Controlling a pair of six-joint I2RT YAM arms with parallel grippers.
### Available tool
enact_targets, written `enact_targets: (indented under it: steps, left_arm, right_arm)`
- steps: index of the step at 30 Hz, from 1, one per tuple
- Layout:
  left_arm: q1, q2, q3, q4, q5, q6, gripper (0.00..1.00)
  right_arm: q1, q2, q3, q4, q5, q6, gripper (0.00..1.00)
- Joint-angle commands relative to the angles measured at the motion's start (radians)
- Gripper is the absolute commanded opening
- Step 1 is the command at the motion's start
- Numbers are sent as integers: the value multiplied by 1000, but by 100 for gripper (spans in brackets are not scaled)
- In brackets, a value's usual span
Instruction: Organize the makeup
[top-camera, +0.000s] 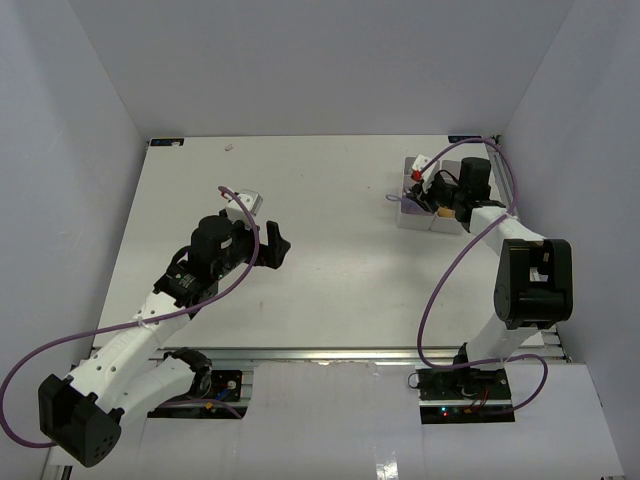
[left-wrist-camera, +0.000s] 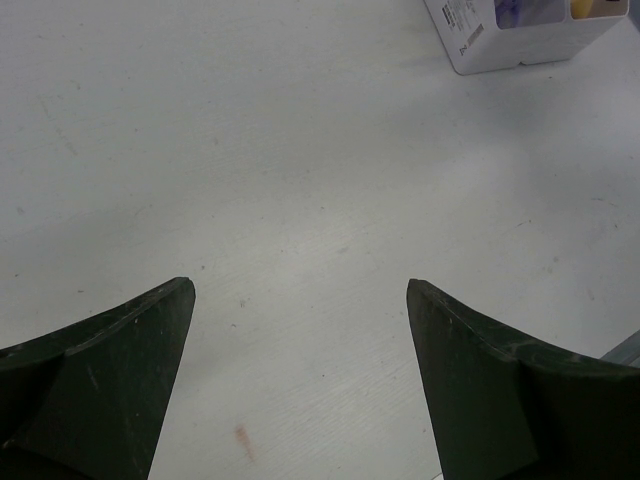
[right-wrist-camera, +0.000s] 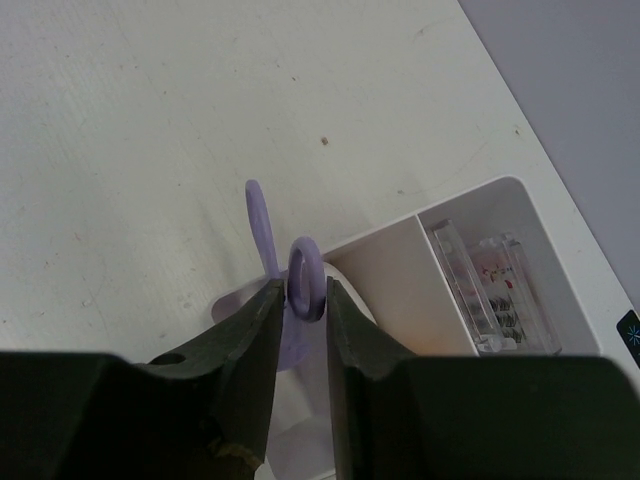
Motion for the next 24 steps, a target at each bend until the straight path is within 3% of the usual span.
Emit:
enact_targets:
  steps: [1,8,15,19,24]
  left_arm:
    - [0,-4,-5,16,8,7,98]
    - [0,-4,-6,16,6,7,98]
    - [0,-9,-6,15,3,8,98]
    - [0,-14,-7,18,22,8,98]
    - [0,-23,-11,33,82,9,98]
  right_arm:
    - [-6,-5,-7,42,-11,9,33]
    - [-6,-70,-31,67,-12,63,59]
    - [-9,-200,-37,36,-16,167,71]
    - [-11,-319,-25,-84,-10,251,89]
    - [-14,-471,-49,-328,46,447,90]
